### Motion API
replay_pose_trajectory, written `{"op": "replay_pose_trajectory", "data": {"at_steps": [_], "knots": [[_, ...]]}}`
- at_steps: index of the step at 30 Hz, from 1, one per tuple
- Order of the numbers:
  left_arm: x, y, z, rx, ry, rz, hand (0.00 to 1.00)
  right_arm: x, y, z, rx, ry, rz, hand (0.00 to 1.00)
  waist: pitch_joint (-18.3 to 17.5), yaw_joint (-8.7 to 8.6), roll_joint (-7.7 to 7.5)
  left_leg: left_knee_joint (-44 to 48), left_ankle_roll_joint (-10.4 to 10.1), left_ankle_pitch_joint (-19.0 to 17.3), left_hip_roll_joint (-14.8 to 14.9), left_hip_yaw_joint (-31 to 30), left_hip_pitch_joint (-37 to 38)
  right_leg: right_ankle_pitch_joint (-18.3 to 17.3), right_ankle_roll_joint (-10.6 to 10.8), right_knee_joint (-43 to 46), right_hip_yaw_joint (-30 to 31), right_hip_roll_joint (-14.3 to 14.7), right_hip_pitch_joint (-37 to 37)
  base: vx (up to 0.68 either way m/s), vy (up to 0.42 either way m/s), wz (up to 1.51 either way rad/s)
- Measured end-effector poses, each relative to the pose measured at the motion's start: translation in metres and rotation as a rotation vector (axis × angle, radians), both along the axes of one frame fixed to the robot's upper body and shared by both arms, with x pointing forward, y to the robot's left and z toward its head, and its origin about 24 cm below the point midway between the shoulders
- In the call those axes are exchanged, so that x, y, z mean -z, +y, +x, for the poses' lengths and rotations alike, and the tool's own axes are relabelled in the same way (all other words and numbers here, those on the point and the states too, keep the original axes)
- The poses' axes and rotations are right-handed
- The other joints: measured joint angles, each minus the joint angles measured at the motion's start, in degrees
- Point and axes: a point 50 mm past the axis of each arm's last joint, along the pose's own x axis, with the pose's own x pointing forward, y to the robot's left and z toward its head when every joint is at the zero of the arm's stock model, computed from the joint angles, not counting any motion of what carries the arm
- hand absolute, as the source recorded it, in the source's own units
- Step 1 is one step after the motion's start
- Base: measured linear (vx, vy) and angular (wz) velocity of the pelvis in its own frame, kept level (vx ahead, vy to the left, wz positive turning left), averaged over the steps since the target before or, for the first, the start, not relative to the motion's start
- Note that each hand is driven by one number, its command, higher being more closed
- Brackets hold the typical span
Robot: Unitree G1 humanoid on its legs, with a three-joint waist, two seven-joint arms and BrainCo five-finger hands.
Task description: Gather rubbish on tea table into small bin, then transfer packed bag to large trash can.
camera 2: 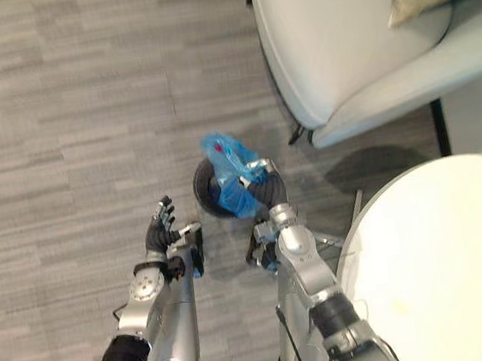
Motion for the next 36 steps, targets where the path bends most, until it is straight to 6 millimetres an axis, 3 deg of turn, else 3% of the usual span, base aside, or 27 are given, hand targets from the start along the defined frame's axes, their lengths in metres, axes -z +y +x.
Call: {"op": "replay_pose_trajectory", "data": {"at_steps": [4, 9, 12, 13, 14, 15, 16, 17, 18, 19, 21, 22, 23, 24, 25, 26, 27, 28, 30, 31, 33, 35, 36], "knots": [[0.024, 0.005, -0.028, 0.020, 0.112, 0.013, 0.00, 0.018, -0.002, -0.015, -0.038, 0.070, 0.030, 1.00, -6.76, -0.03, -0.16, -10.85, 0.11, 2.68, -0.29, 2.25, 9.47, 4.33, 0.77, -11.79, 1.14, 2.31, 8.55, 0.17, 0.050, -0.20], [0.037, 0.020, -0.048, 0.018, 0.183, 0.042, 0.00, 0.013, -0.001, -0.009, -0.085, 0.039, 0.007, 1.00, -8.96, 0.06, 0.12, -19.35, 0.50, 5.41, -0.29, 7.16, 18.32, 11.32, 0.74, -23.21, 6.30, 5.10, 15.58, 0.14, 0.057, -0.55], [0.037, 0.023, -0.048, 0.030, 0.182, 0.064, 0.00, 0.005, -0.001, -0.004, -0.111, 0.005, -0.011, 1.00, -9.17, -0.24, 0.29, -19.40, 0.61, 5.47, -0.79, 8.90, 20.27, 12.92, 1.59, -22.65, 9.55, 5.06, 15.81, 0.00, 0.070, -0.50], [0.034, 0.022, -0.045, 0.035, 0.169, 0.062, 0.00, 0.005, -0.002, -0.003, -0.112, 0.001, -0.016, 1.00, -9.18, -0.21, 0.41, -18.55, 1.71, 6.23, -0.37, 8.37, 20.08, 13.47, 2.93, -20.99, 10.76, 4.94, 15.23, -0.06, 0.070, -0.22], [0.033, 0.021, -0.043, 0.040, 0.160, 0.066, 0.00, 0.004, -0.003, -0.003, -0.112, -0.002, -0.022, 1.00, -9.13, -0.28, 0.59, -18.65, 2.08, 6.50, -0.10, 7.69, 20.02, 11.56, 4.15, -17.79, 11.58, 4.82, 14.89, -0.09, 0.063, 0.22], [0.028, 0.020, -0.038, 0.051, 0.135, 0.072, 0.00, 0.003, -0.004, -0.003, -0.114, -0.010, -0.028, 1.00, -9.08, -0.88, 0.62, -19.07, 2.20, 6.44, -0.55, 5.79, 21.30, 5.10, 3.18, -5.11, 11.97, 3.24, 13.87, -0.05, 0.023, 0.61], [0.025, 0.019, -0.036, 0.056, 0.121, 0.072, 0.00, 0.001, -0.004, -0.003, -0.114, -0.015, -0.028, 1.00, -9.17, -1.49, 0.45, -18.96, 2.20, 6.44, -1.10, 4.11, 21.24, 2.72, 4.13, 0.53, 12.61, 2.40, 14.12, -0.06, 0.002, 1.19], [0.019, 0.020, -0.031, 0.072, 0.094, 0.086, 0.00, -0.003, -0.006, -0.003, -0.112, -0.036, -0.030, 1.00, -9.08, -1.56, 0.26, -17.72, 2.18, 6.45, -2.28, 1.29, 20.51, 0.28, 6.62, 7.72, 15.20, 1.28, 15.41, -0.08, -0.081, 1.21], [0.015, 0.019, -0.027, 0.086, 0.071, 0.095, 0.00, -0.008, -0.005, -0.003, -0.113, -0.061, -0.027, 1.00, -9.58, -1.34, -0.52, -16.24, 2.17, 6.46, -3.01, -0.42, 19.43, -1.04, 7.67, 9.00, 17.68, 1.35, 17.14, -0.16, -0.167, 1.24], [0.011, 0.020, -0.025, 0.085, 0.052, 0.102, 0.00, -0.014, -0.004, -0.002, -0.116, -0.091, -0.028, 1.00, -9.57, -1.01, -0.49, -15.14, 1.81, 6.69, -3.72, -2.17, 18.37, -2.96, 8.46, 7.48, 19.44, 2.14, 18.57, -0.23, -0.191, 1.05], [0.002, 0.015, -0.025, 0.090, 0.007, 0.089, 0.00, -0.026, -0.007, -0.001, -0.119, -0.147, -0.041, 1.00, -10.04, 0.82, 1.12, -17.58, 0.99, 9.90, -3.98, -4.84, 17.15, -5.20, 8.21, -0.09, 20.51, 4.32, 21.34, -0.27, -0.111, 0.57], [-0.003, 0.013, -0.026, 0.097, -0.017, 0.084, 0.00, -0.031, -0.008, 0.000, -0.118, -0.172, -0.046, 1.00, -10.19, 1.83, 1.37, -18.68, 0.76, 11.12, -3.78, -5.06, 16.43, -6.55, 6.81, -3.03, 20.94, 4.88, 22.40, -0.28, -0.093, 0.34], [-0.012, 0.009, -0.025, 0.110, -0.067, 0.082, 0.00, -0.043, -0.009, 0.003, -0.117, -0.229, -0.052, 1.00, -10.04, 1.67, 1.76, -19.84, 0.13, 13.81, -4.04, -6.49, 14.09, -8.79, 3.78, -6.93, 21.09, 5.40, 22.79, -0.33, -0.146, 0.63], [-0.016, 0.002, -0.024, 0.117, -0.088, 0.055, 0.00, -0.050, -0.016, 0.008, -0.094, -0.256, -0.089, 1.00, -9.00, 1.37, 4.31, -21.99, -0.53, 16.45, -2.86, -8.78, 13.78, -6.97, 2.89, -7.87, 19.49, 7.21, 22.72, -0.37, -0.150, 0.66], [-0.018, -0.002, -0.025, 0.118, -0.099, 0.042, 0.00, -0.050, -0.019, 0.009, -0.078, -0.261, -0.113, 1.00, -9.06, 1.60, 5.11, -23.79, -0.90, 17.47, -2.09, -9.16, 13.94, -6.32, 2.42, -8.23, 18.78, 7.97, 22.36, -0.41, -0.151, 0.52], [-0.024, -0.008, -0.030, 0.123, -0.128, 0.018, 0.00, -0.052, -0.023, 0.011, -0.057, -0.267, -0.140, 1.00, -9.29, 1.60, 6.27, -27.56, -1.58, 16.68, -0.82, -8.86, 14.47, -4.93, 1.24, -8.58, 17.02, 8.30, 21.73, -0.38, -0.073, 0.57], [-0.028, -0.013, -0.028, 0.145, -0.146, 0.011, 0.00, -0.053, -0.028, 0.012, -0.032, -0.271, -0.147, 1.00, -9.21, 1.34, 6.11, -28.10, -2.04, 11.79, -0.94, -7.71, 13.89, -3.83, 0.68, -9.71, 15.12, 7.17, 21.49, -0.37, -0.049, 0.82], [-0.036, -0.020, -0.025, 0.171, -0.183, 0.002, 0.00, -0.059, -0.032, 0.015, -0.001, -0.292, -0.158, 1.00, -8.84, 0.86, 5.00, -24.50, -0.30, 10.78, -1.60, -5.90, 12.01, -3.24, -0.01, -10.42, 14.09, 5.10, 20.60, -0.32, 0.008, 0.76], [-0.047, -0.027, -0.024, 0.201, -0.241, -0.013, 0.00, -0.072, -0.035, 0.019, 0.033, -0.340, -0.157, 1.00, -8.93, -0.06, 4.95, -13.49, 1.32, 9.53, -2.97, -3.11, 10.17, -0.04, 1.01, -12.24, 13.34, 2.48, 19.93, -0.27, 0.027, 0.49], [-0.053, -0.029, -0.023, 0.210, -0.270, -0.019, 0.00, -0.077, -0.035, 0.018, 0.036, -0.361, -0.152, 1.00, -9.20, -0.90, 5.40, -8.28, 2.68, 7.70, -2.42, -2.03, 11.01, 1.37, 1.32, -13.56, 12.71, 1.75, 20.00, -0.20, 0.080, 0.35], [-0.062, -0.035, -0.018, 0.235, -0.320, -0.028, 0.00, -0.085, -0.035, 0.018, 0.047, -0.389, -0.145, 1.00, -9.80, -1.64, 6.38, -5.29, 3.27, 3.06, 0.13, -0.28, 15.39, 3.73, 2.31, -16.34, 12.26, 1.43, 20.40, -0.18, 0.161, 0.24], [-0.070, -0.045, -0.011, 0.277, -0.360, -0.030, 0.00, -0.090, -0.039, 0.017, 0.071, -0.409, -0.136, 1.00, -10.48, -2.00, 7.48, -13.88, -0.14, 0.75, 0.81, 0.22, 21.57, 5.26, 3.69, -19.30, 11.78, 1.56, 20.88, -0.15, 0.223, 0.26], [-0.078, -0.051, -0.005, 0.313, -0.396, -0.021, 0.00, -0.091, -0.041, 0.019, 0.094, -0.407, -0.116, 1.00, -10.67, -1.79, 5.97, -19.05, -2.75, 4.33, -0.51, 0.56, 23.43, 7.24, 4.86, -21.20, 11.84, 0.27, 20.93, -0.11, 0.203, 0.17]]}}
